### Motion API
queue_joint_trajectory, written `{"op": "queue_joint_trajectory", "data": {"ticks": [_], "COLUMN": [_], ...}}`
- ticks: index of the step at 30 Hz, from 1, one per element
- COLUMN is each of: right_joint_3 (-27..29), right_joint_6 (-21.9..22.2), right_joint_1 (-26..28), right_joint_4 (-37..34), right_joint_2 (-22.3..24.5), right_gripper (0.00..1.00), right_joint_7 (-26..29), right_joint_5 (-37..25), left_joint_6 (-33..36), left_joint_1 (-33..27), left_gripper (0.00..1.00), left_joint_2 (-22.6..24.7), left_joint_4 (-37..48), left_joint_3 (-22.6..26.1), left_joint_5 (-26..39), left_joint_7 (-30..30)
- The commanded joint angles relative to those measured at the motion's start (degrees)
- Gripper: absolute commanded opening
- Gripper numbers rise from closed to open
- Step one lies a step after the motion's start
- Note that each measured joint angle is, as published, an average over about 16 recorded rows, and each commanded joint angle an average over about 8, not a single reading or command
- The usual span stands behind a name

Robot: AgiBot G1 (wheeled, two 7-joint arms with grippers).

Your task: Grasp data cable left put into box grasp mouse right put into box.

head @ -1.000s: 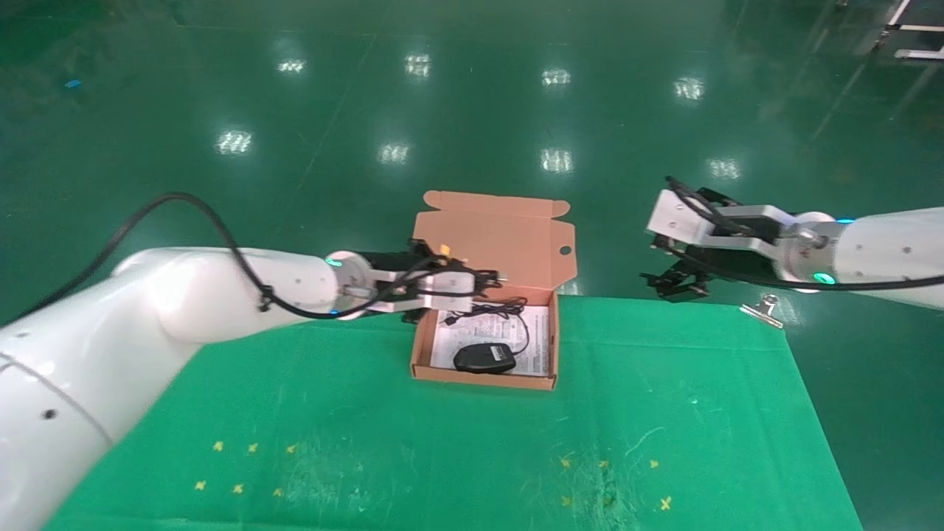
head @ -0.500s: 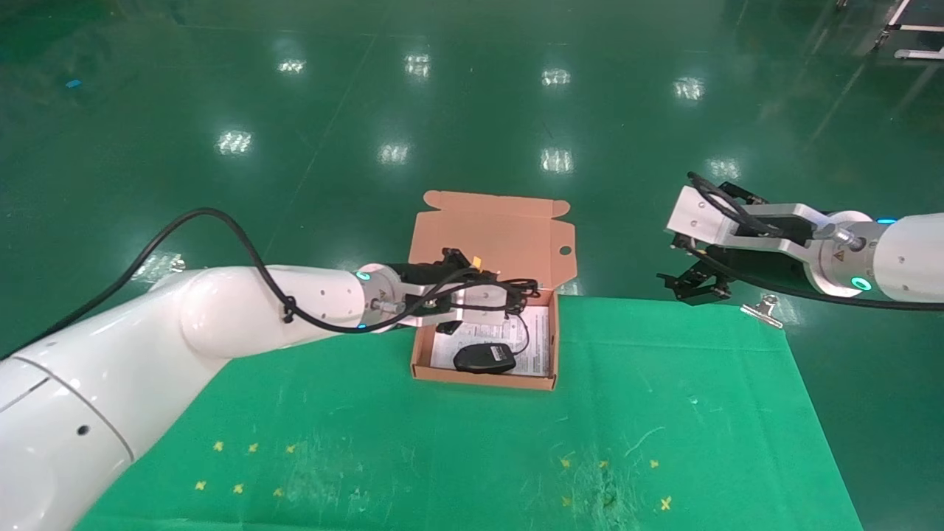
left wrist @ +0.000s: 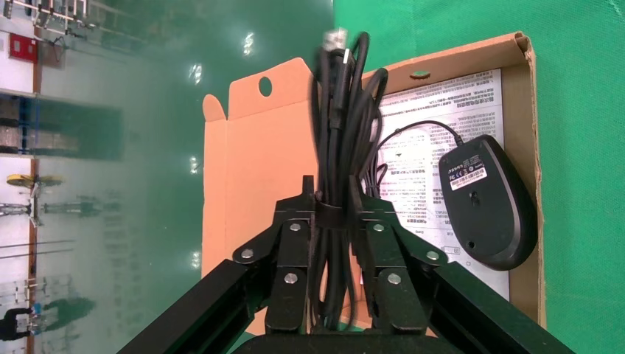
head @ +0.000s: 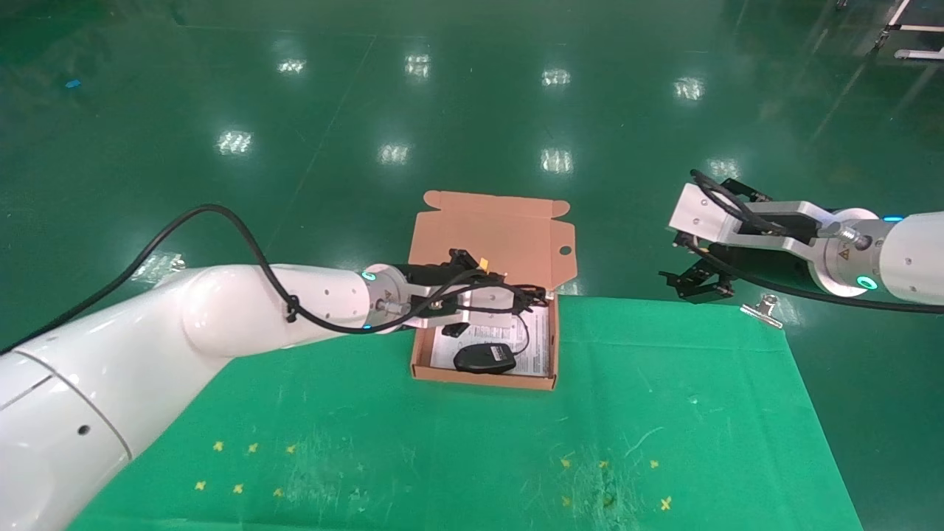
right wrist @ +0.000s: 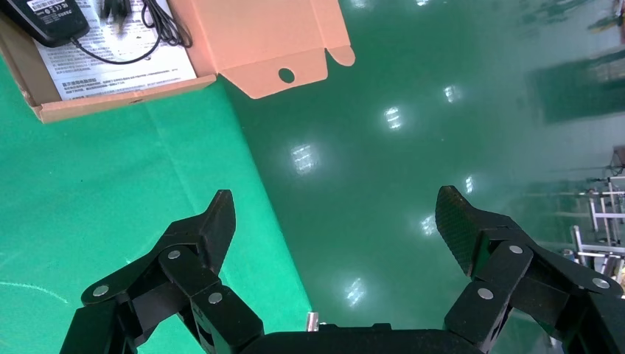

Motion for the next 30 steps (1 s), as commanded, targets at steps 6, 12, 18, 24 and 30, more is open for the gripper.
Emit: {"op": "queue_joint_trajectory", "data": {"ticks": [6,12,18,24,30], "right_joint_3": [0.0,0.7,0.8,4.4,11.2], "right_joint_6": [0.1,1.5,2.2,-0.9,-6.5], "right_joint_1": [0.0,1.2,2.7,0.3,-4.8], "right_joint_4": [-0.3,-1.5,-2.9,-2.7,-1.9], "right_joint_2": [-0.2,-1.0,-2.0,-1.7,-0.7], "right_gripper": [1.00,1.00,1.00,1.00,1.00], "right_joint_7": [-0.2,-0.5,-2.5,-4.8,-7.8], "right_joint_5": [0.2,-1.0,-3.4,-0.1,7.5], "left_joint_6": [-0.1,-2.8,-4.8,-1.2,5.4], "left_joint_1": [-0.1,-2.7,-4.8,-2.7,1.2], "left_gripper": [1.00,1.00,1.00,1.00,1.00], "left_joint_2": [-1.0,-2.1,-1.9,-4.5,-9.1], "left_joint_4": [-1.0,-1.6,-0.9,-2.8,-6.7], "left_joint_3": [-0.4,-1.1,-1.2,-4.5,-10.2], "left_joint_5": [0.1,0.6,1.6,-1.9,-7.6], "left_joint_7": [-0.4,-2.1,-2.4,-3.8,-5.8]}}
